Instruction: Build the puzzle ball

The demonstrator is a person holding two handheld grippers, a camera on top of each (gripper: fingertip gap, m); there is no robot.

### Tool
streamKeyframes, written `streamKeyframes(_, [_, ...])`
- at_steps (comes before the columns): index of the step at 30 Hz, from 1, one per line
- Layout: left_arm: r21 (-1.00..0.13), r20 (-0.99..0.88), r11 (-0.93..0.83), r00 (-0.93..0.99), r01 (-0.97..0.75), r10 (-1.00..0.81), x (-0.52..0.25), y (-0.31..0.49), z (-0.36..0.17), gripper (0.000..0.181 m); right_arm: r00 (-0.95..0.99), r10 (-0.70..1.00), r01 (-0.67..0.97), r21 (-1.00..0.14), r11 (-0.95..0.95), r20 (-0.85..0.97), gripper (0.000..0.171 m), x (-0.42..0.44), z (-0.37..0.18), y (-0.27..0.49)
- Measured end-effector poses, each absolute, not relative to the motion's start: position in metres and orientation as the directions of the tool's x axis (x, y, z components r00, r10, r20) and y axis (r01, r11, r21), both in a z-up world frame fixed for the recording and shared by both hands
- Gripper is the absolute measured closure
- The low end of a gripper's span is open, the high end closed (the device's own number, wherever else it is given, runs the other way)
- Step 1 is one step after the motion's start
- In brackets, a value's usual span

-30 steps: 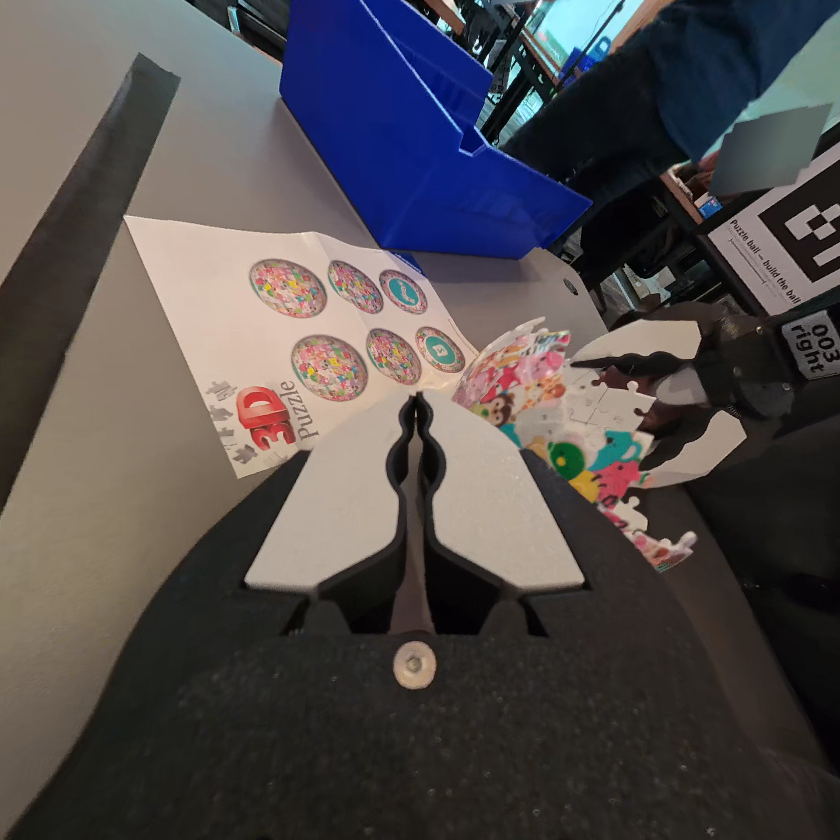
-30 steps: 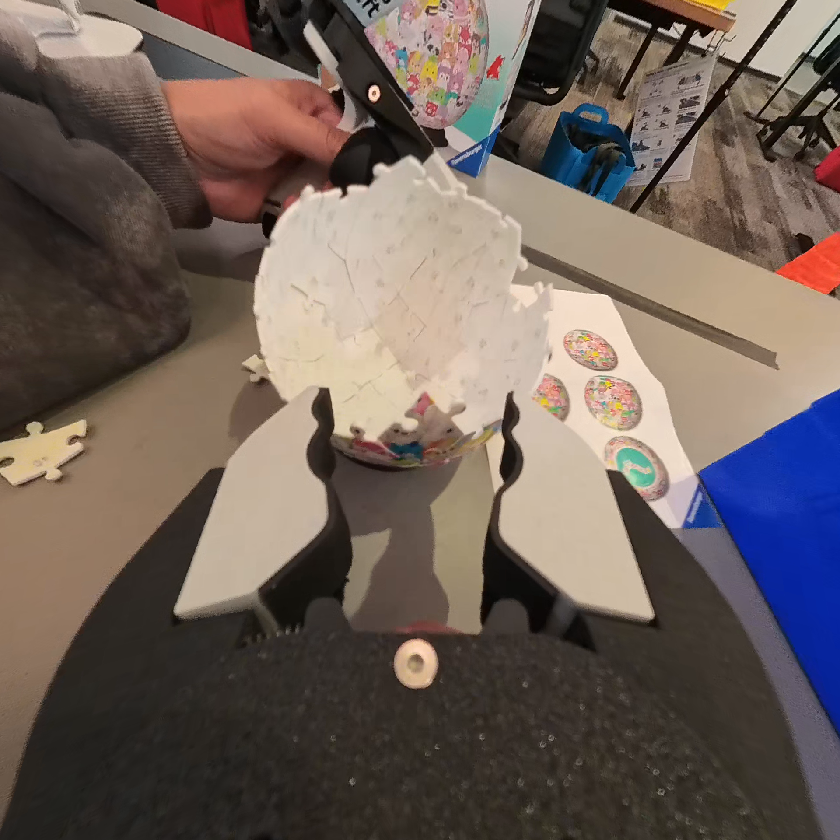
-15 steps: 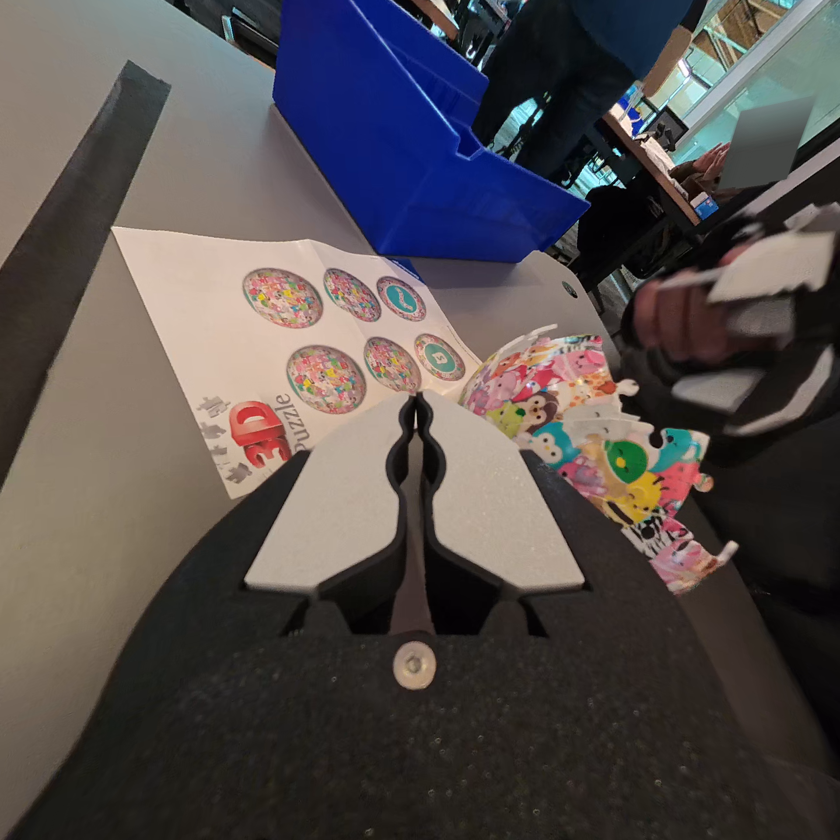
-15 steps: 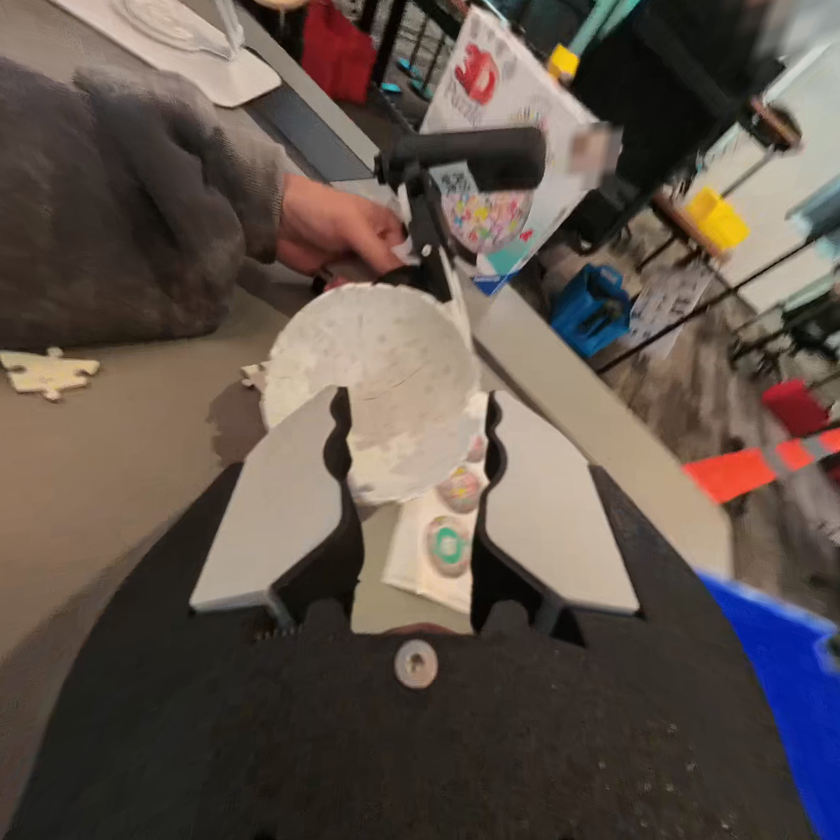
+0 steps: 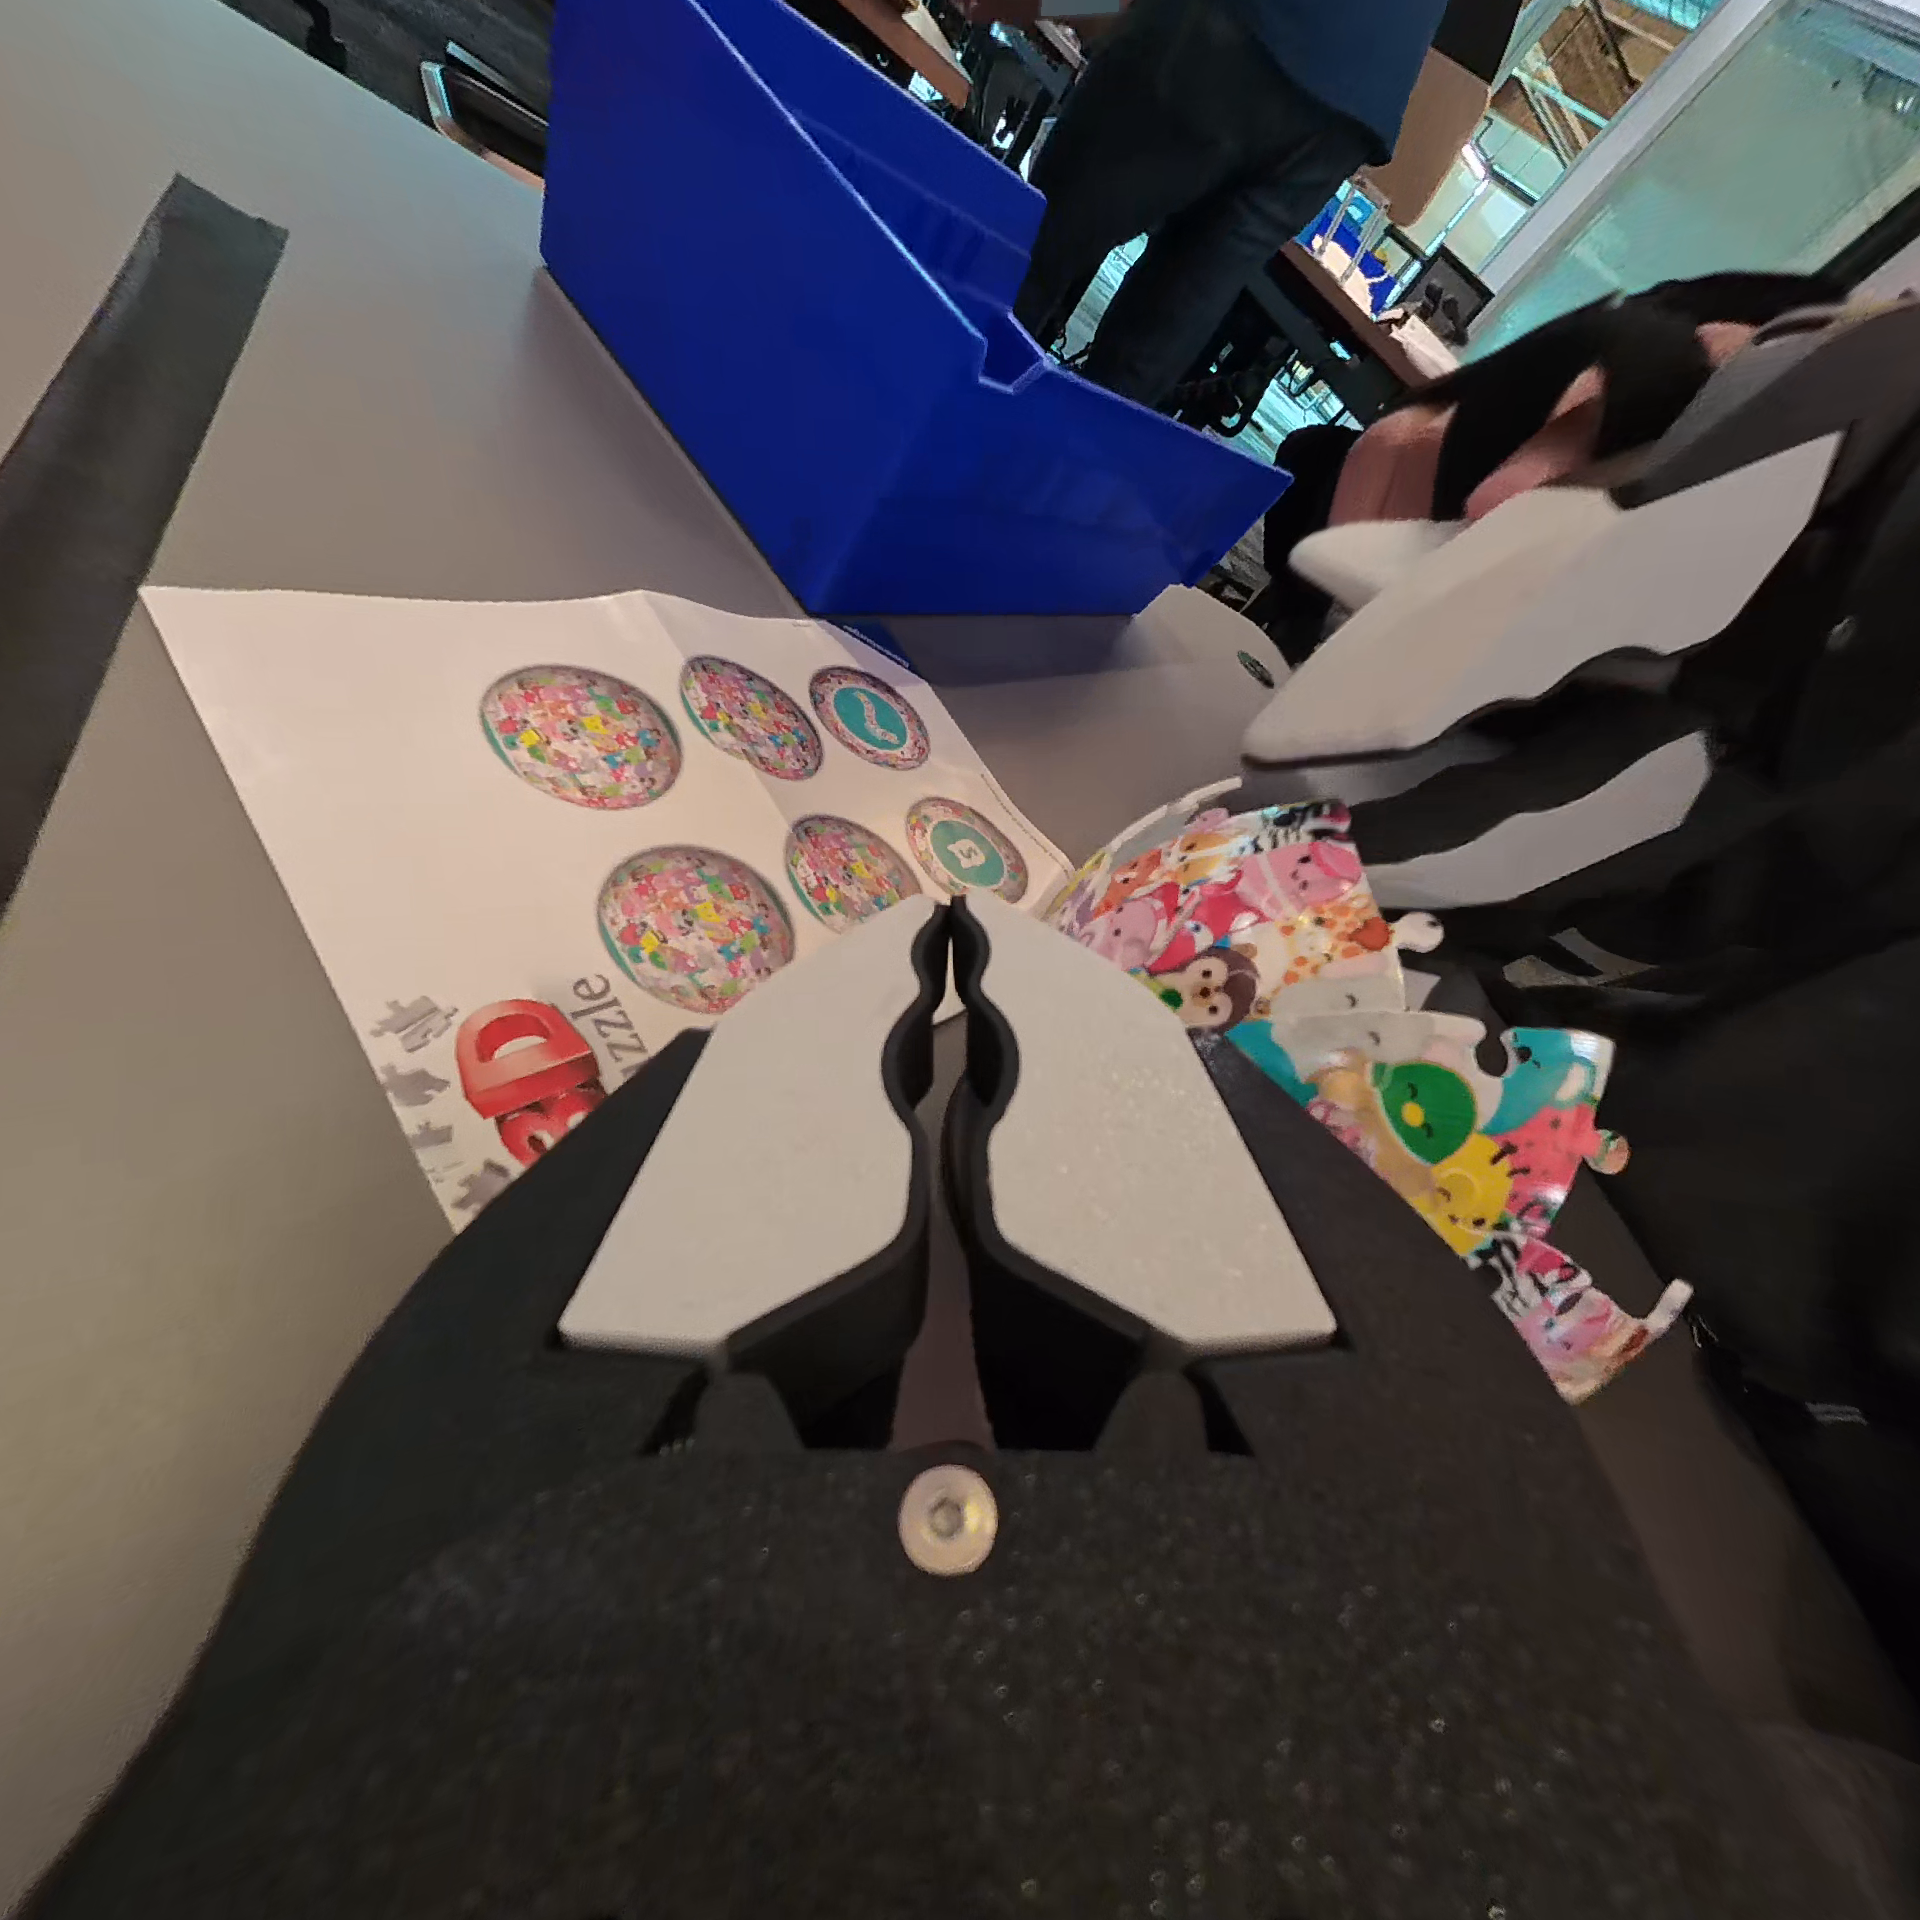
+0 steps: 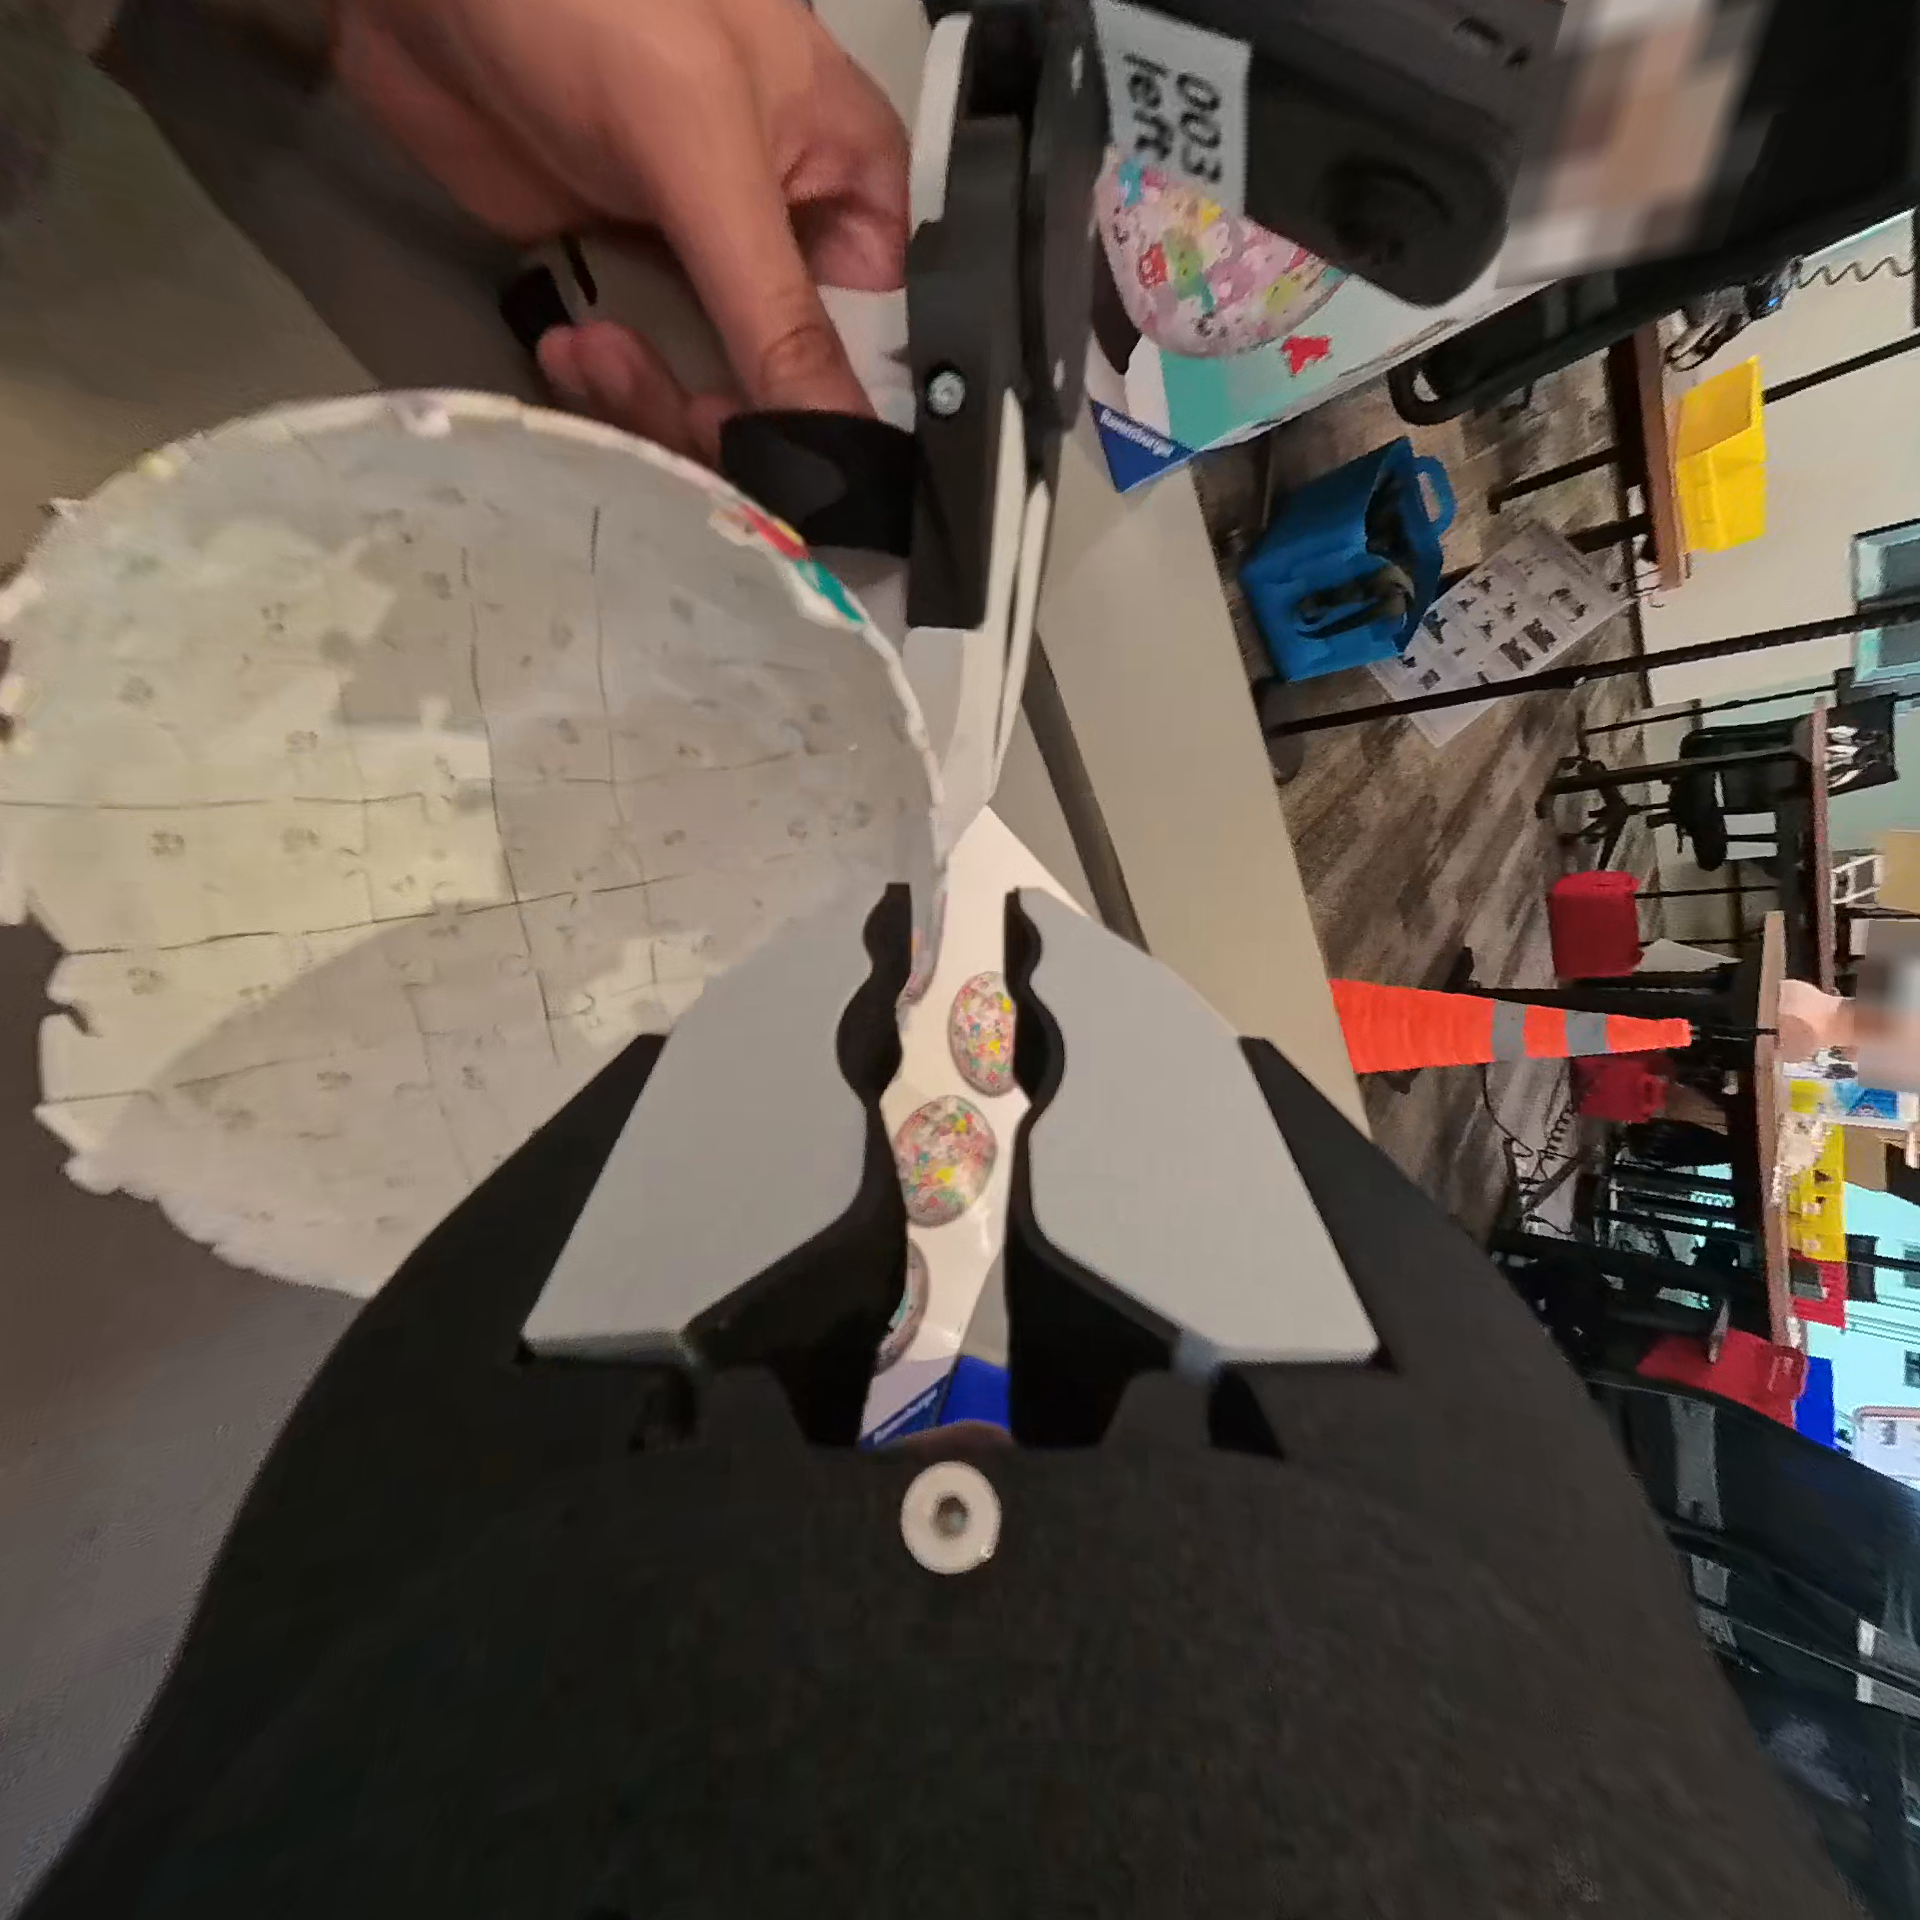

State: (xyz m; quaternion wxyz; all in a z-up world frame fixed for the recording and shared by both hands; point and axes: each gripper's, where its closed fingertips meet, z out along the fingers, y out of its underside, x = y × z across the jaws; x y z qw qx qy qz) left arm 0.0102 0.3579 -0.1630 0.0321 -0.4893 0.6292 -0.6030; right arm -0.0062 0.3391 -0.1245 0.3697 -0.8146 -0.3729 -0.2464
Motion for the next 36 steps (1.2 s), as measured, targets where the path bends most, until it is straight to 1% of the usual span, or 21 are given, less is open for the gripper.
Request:
streamKeyframes(4, [-0.791,0.548,-0.188,-0.540,-0.582,-0.638,0.012,0.355,-0.162,0.181,0.599,0.413,0.788,-0.415,-0.455,0.686,0.161,-0.003,-0.128,0.342])
streamKeyframes(6, [-0.792,0.545,-0.180,-0.543,-0.584,-0.639,0.012,0.354,-0.163,0.181,0.599,0.421,0.790,-0.414,-0.452,0.681,0.167,-0.005,-0.130,0.342])
streamKeyframes(10, [-0.790,0.547,-0.177,-0.545,-0.587,-0.635,0.012,0.353,-0.163,0.181,0.562,0.408,0.813,-0.387,-0.436,0.720,0.168,-0.005,-0.131,0.344])
streamKeyframes(15, [-0.788,0.545,-0.167,-0.545,-0.592,-0.637,0.012,0.352,-0.165,0.181,0.572,0.409,0.809,-0.405,-0.426,0.711,0.168,-0.005,-0.132,0.346])
streamKeyframes(23, [-0.787,0.542,-0.156,-0.547,-0.597,-0.638,0.012,0.349,-0.167,0.181,0.562,0.445,0.819,-0.394,-0.417,0.697,0.167,-0.005,-0.132,0.348])
streamKeyframes(30, [-0.790,0.543,-0.170,-0.542,-0.590,-0.642,0.011,0.349,-0.165,0.181,0.543,0.478,0.834,-0.381,-0.398,0.691,0.162,-0.006,-0.127,0.349])
streamKeyframes(34, [-0.799,0.544,-0.204,-0.534,-0.566,-0.648,0.010,0.351,-0.161,0.181,0.563,0.477,0.823,-0.406,-0.397,0.675,0.154,-0.006,-0.115,0.345])
streamKeyframes(36, [-0.804,0.542,-0.225,-0.524,-0.550,-0.656,0.008,0.353,-0.159,0.181,0.615,0.471,0.787,-0.455,-0.416,0.633,0.153,-0.007,-0.106,0.339])
